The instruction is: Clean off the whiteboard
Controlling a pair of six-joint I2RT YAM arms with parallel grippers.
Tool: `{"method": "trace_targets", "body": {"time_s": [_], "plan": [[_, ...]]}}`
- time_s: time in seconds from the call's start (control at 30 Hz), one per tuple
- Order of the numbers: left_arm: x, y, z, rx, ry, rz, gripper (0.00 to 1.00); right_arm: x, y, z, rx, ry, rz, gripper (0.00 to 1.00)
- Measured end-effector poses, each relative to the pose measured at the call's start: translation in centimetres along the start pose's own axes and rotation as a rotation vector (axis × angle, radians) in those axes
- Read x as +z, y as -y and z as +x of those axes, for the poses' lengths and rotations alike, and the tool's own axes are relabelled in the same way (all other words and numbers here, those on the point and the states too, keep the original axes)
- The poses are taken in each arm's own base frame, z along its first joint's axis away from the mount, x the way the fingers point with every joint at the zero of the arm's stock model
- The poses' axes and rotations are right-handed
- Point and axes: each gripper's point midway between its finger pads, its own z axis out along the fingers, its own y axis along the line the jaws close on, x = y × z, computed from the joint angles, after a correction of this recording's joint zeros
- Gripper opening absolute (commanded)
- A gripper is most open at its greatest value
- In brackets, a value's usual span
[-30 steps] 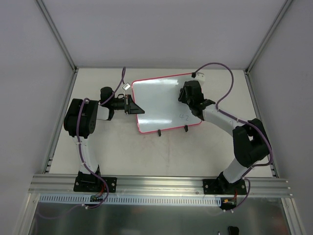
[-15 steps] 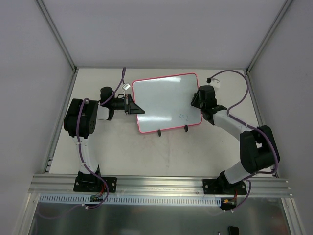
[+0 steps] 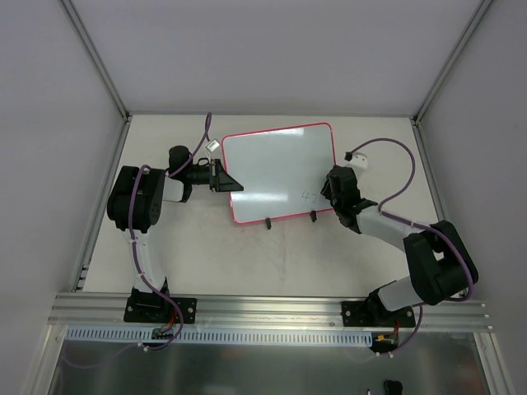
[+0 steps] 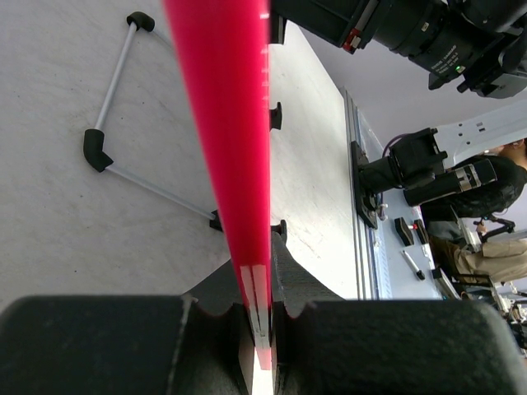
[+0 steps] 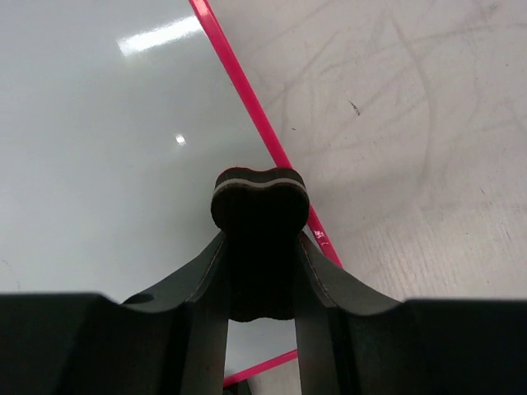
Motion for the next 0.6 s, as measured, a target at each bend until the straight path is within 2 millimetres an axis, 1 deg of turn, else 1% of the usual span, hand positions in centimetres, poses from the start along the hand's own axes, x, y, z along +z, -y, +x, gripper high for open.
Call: {"method": "trace_targets", "body": {"time_s": [0.17,0.3,0.47,0.6], "plan": [[0.0,0.0,0.0,0.001,0.0,0.0,0.0,-0.3,-0.2,0.6,0.0,0.012,0.0,0.0],[0.0,0.0,0.0,0.002,0.0,0.0,0.0,-0.8,-0.8,1.4,-0.021,0.009,-0.002,0.0],[0.0,0.0,0.0,0.003,0.0,0.0,0.0,-1.5,-2.3,2.9,-0.061,-0.009,-0.026,0.0],[0.0,0.0,0.0,0.003,0.001,0.0,0.0,-2.0,-4.1,3.7,-0.101,-0.025,-0.049,0.0]]}}
